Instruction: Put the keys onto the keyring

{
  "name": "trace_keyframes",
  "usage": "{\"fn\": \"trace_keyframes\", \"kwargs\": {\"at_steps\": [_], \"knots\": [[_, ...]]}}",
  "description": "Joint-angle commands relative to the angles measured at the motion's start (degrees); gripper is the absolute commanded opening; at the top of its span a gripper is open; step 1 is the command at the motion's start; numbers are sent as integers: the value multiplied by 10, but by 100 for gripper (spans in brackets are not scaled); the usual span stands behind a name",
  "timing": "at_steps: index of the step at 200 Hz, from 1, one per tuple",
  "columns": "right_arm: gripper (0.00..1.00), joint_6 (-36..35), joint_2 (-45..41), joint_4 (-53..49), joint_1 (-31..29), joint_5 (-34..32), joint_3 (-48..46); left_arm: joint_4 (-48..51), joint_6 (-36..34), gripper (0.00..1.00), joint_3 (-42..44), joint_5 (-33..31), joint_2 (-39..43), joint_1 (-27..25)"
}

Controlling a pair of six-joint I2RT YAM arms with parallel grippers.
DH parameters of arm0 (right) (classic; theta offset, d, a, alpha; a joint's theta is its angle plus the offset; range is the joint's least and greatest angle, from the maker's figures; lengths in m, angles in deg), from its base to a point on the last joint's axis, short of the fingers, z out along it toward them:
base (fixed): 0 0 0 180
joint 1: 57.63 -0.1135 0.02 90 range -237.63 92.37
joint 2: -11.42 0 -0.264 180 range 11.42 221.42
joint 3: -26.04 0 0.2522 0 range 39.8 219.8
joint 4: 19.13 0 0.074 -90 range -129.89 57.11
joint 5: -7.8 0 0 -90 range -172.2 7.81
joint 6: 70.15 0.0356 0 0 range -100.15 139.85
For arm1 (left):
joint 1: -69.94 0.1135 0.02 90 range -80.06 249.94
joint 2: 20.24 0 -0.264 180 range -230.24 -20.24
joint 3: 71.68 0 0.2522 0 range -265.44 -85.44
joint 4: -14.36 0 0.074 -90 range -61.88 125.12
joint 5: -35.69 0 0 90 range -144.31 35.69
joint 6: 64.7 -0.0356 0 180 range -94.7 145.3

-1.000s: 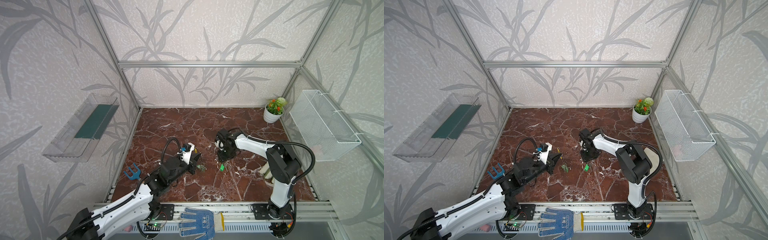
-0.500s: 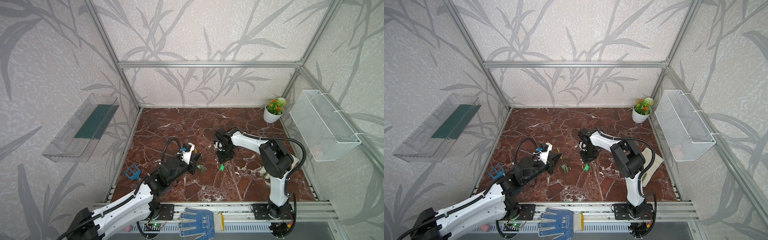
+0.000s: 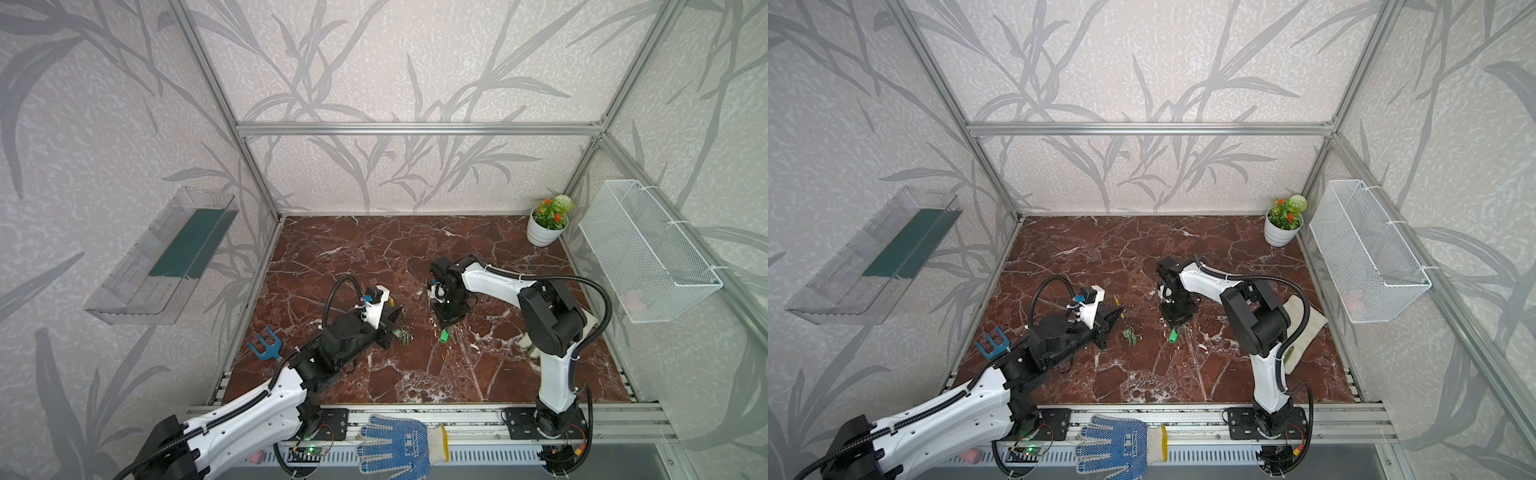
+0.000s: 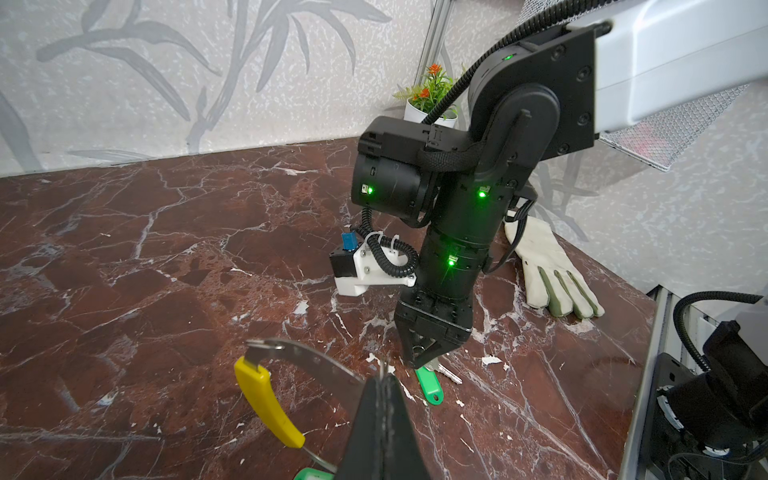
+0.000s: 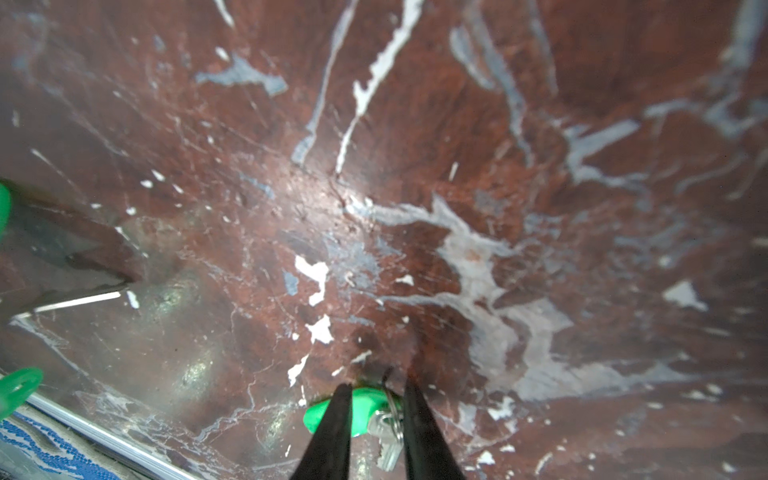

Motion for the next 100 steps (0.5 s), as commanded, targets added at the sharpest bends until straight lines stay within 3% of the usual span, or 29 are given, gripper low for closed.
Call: {"fn": "trace_keyframes", "kwargs": {"at_steps": [1,53,100], "knots": [[21,-2,-15,-18,2,-4,2,-20,-10,0,-17,3,2,-3],[16,-2,-24,-17,2,-8,2,-21,-9,0,-17,4,1,-2],[2,-2,-31,-12,2,-7,-3,-20,-9,0,-17,4,1,-2]]}}
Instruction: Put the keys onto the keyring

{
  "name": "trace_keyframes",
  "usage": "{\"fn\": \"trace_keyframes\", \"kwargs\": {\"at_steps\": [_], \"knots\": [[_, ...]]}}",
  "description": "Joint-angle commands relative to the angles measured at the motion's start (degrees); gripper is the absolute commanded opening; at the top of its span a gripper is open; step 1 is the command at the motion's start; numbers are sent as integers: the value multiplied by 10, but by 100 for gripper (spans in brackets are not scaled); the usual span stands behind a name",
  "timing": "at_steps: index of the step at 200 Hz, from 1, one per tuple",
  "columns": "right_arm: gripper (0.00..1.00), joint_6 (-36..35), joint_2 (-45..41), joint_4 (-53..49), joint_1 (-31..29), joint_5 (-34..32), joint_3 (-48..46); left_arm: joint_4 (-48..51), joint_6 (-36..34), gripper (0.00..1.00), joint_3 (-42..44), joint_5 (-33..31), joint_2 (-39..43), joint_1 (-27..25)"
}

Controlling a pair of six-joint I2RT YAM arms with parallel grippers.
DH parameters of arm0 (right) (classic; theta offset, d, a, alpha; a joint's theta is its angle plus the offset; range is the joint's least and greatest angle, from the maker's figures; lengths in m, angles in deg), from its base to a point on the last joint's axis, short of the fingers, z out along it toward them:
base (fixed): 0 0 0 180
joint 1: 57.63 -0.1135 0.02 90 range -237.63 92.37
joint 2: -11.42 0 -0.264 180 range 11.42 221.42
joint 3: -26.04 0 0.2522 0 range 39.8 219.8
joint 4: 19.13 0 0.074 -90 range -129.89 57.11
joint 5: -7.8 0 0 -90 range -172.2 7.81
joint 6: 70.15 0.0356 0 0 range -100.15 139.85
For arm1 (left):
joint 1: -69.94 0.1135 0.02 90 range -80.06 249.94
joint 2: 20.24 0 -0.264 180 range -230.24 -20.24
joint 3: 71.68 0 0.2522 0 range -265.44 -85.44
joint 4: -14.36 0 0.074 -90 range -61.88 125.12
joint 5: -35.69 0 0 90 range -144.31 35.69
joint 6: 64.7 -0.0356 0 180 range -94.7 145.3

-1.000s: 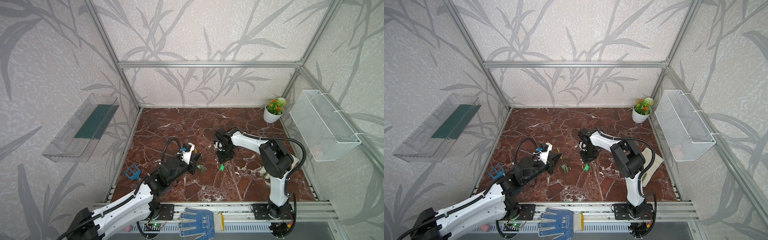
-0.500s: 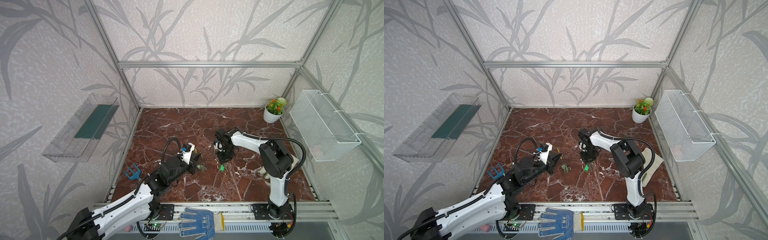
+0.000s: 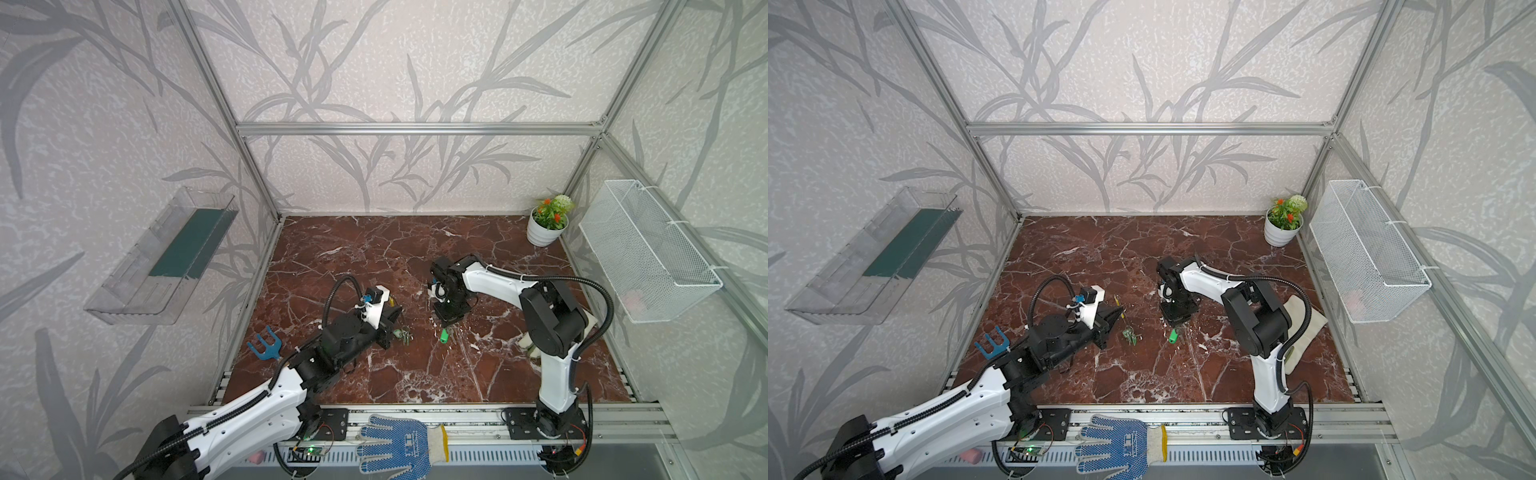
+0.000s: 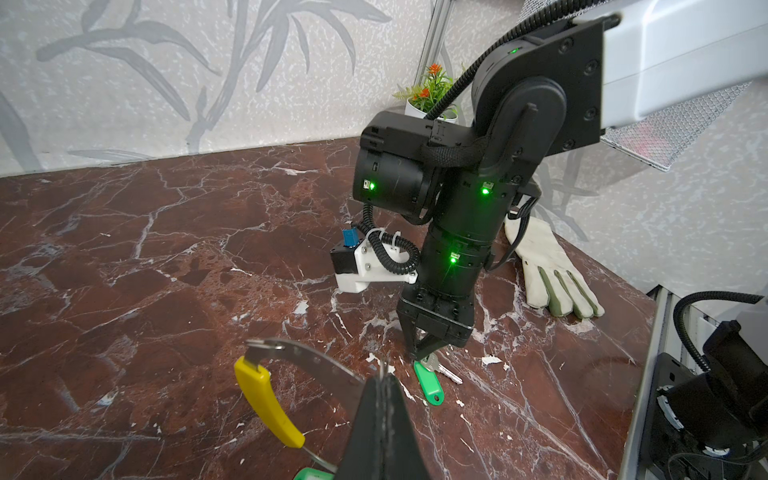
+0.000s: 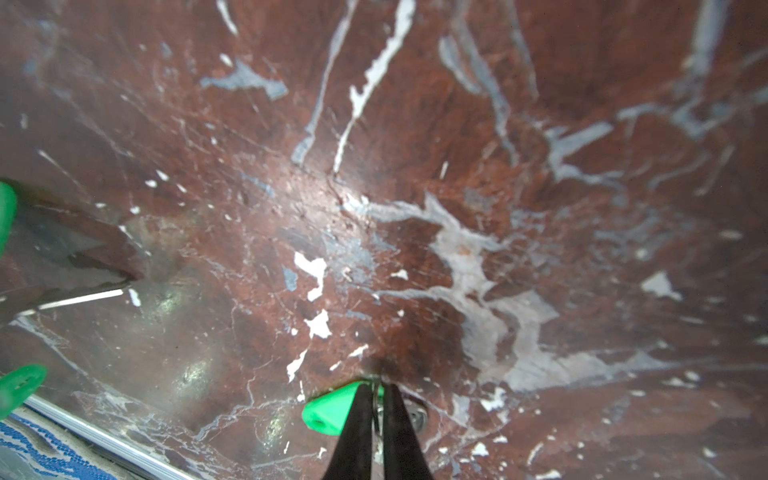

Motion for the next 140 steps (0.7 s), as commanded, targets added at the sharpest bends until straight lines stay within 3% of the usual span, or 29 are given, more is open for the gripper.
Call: {"fn": "trace_keyframes", "kwargs": {"at_steps": [1,54,140], "knots": [[2,-2,-24,-11,2,-1,-3,-20,-9,0,-17,4,1,-2],[0,2,-61,31,3,8,-42,-19,-10,0,-18,4,1,-2],[0,25,-297,260,1,19,-222,-24,-17,0,-15,-2,-2,-3]]}}
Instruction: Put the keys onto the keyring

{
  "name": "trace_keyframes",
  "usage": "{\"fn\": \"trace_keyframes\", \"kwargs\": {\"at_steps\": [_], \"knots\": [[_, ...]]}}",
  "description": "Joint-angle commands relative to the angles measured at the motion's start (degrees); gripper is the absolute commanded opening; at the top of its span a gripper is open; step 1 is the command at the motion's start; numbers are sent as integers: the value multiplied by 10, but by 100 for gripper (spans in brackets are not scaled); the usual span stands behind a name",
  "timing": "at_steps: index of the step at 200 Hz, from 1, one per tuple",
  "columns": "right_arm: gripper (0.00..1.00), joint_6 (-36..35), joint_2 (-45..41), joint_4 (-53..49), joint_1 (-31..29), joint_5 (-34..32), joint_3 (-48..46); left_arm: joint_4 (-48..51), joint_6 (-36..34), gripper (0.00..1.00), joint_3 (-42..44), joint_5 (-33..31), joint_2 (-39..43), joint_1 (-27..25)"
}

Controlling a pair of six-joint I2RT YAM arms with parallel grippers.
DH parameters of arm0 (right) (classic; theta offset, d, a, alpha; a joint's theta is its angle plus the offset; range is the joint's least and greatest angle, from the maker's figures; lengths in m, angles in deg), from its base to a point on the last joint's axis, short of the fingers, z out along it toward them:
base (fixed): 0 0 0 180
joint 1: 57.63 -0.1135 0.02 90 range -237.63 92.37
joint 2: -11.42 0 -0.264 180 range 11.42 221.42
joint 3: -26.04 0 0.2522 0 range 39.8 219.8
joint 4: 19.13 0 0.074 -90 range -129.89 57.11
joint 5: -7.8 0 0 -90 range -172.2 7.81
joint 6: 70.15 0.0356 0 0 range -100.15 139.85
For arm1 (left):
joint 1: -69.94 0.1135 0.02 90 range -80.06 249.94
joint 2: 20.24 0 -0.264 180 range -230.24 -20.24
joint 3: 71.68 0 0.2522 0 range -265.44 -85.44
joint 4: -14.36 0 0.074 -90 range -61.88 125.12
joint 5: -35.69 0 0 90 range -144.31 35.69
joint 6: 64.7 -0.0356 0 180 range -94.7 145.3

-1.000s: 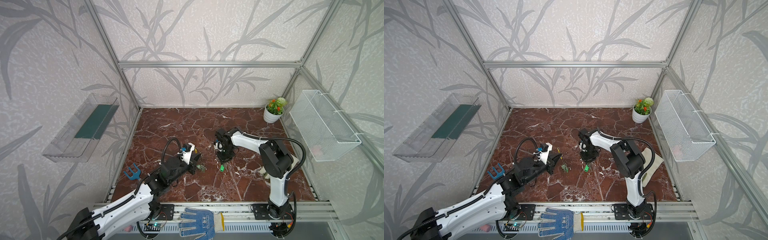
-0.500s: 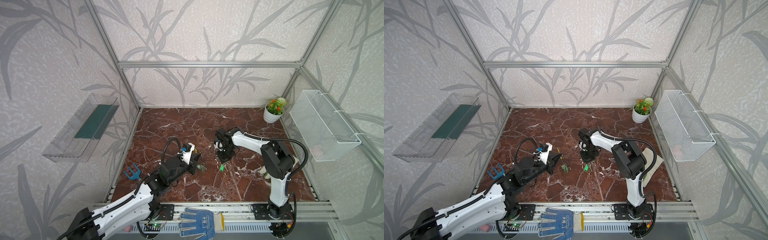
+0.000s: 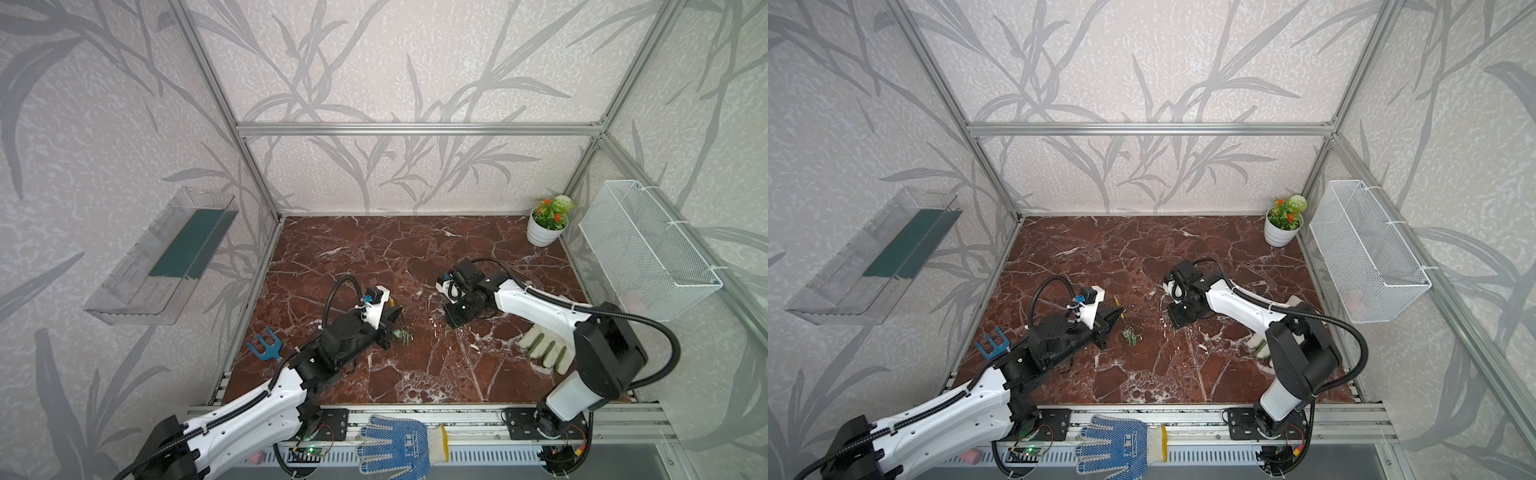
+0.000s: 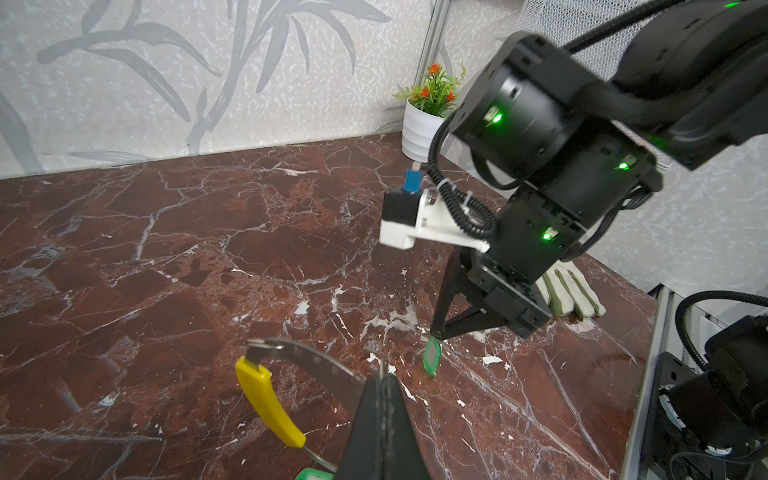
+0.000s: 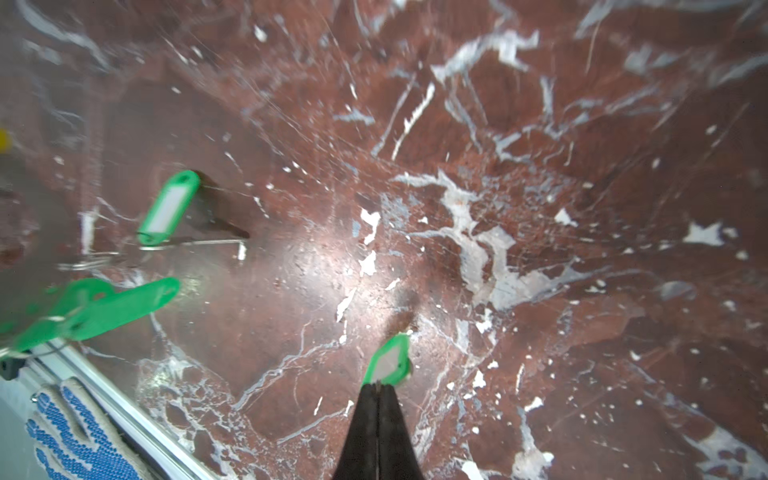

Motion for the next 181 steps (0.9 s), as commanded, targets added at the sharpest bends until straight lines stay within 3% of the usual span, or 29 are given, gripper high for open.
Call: {"fn": "trace_keyframes", "kwargs": {"at_steps": [1,80,150,181], "knots": [[0,9,-58,88,1,13,-36,-24,-12,0,-14,-2,-1,-3],[0,26,-235,389,1,8,-206,-30,-28,0,-3,-36,-1,-3],[0,-41,-251,674,-5,89,-292,-47,-29,0,-9,13,3,-6],[0,-84,-249,783,-15,125,-320,27,-20,0,-63,18,-6,-7]]}}
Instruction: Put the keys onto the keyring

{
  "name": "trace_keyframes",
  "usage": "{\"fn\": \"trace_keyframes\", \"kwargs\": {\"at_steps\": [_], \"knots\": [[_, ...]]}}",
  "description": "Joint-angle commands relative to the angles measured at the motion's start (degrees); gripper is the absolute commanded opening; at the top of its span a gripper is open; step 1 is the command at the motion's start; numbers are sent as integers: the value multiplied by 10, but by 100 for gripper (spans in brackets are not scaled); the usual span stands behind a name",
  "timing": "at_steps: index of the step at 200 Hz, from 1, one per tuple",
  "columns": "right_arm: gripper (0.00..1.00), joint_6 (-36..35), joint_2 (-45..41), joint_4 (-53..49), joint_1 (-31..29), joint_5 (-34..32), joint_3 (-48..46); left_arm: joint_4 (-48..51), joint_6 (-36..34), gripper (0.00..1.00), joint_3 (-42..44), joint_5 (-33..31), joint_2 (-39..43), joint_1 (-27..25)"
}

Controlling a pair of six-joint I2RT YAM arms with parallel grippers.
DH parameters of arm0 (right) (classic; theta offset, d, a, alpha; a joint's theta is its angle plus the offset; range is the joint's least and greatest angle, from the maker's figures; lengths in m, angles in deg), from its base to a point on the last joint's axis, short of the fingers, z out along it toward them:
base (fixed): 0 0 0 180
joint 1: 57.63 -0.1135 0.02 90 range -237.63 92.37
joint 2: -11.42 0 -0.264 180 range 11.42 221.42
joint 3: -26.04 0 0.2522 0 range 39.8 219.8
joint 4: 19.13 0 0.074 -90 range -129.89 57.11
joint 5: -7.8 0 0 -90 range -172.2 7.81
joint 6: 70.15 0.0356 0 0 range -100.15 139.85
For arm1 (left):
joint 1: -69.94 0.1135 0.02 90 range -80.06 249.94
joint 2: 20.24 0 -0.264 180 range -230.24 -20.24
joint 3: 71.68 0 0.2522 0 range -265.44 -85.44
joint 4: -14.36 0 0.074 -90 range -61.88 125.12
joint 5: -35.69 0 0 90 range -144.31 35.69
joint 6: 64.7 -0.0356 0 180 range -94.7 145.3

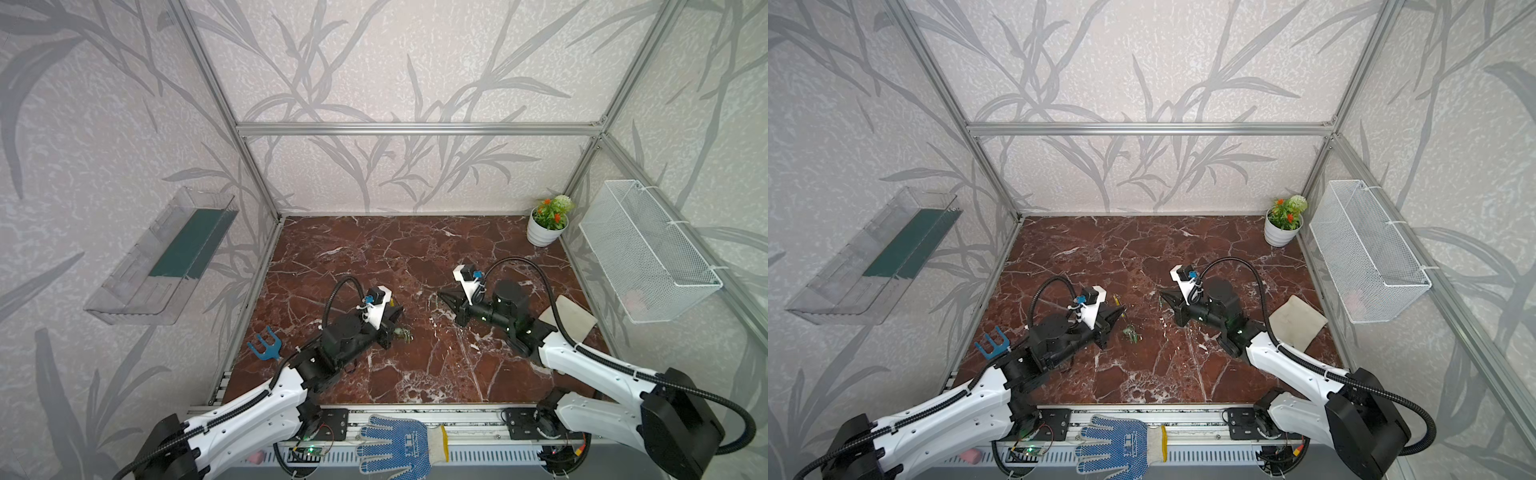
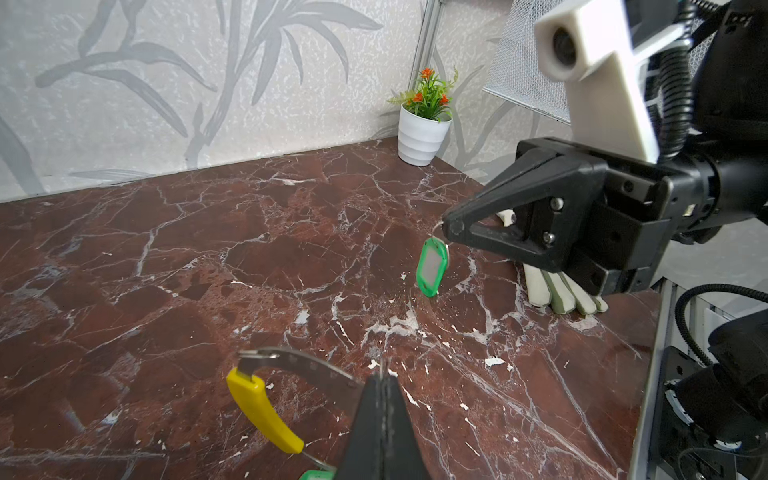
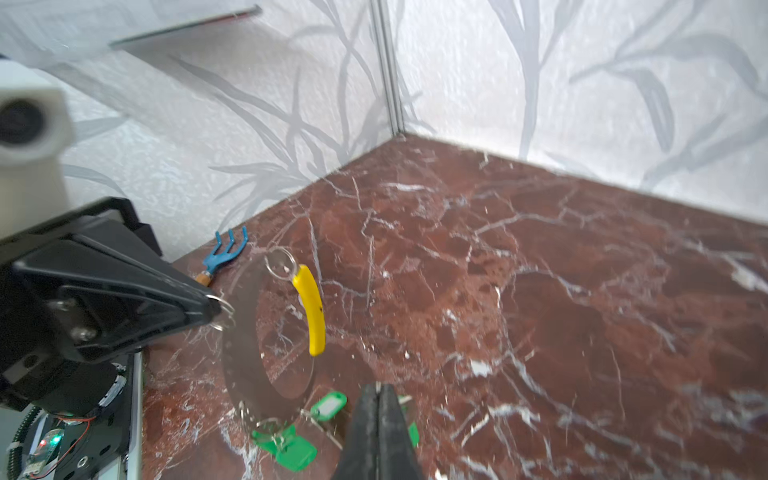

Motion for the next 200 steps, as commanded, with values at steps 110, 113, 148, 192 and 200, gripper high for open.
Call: {"fn": "trace_keyframes", "kwargs": {"at_steps": [110,113,148,192,200], "knots": [[0,-33,24,368,-46,49,-107,209,38,0,-186,-20,-37,-49],[0,-35,23,366,-46,47,-107,209,38,0,-186,-21,-37,-50],[0,-41,26,382,-46,37,-117,208,39,0,-192,-19,-40,-52],[0,-39,30,393,-46,29,-122,197,38,0,-191,-12,-53,-53],[0,-41,30,395,-46,29,-123,193,39,0,-190,-12,-54,-53]]}}
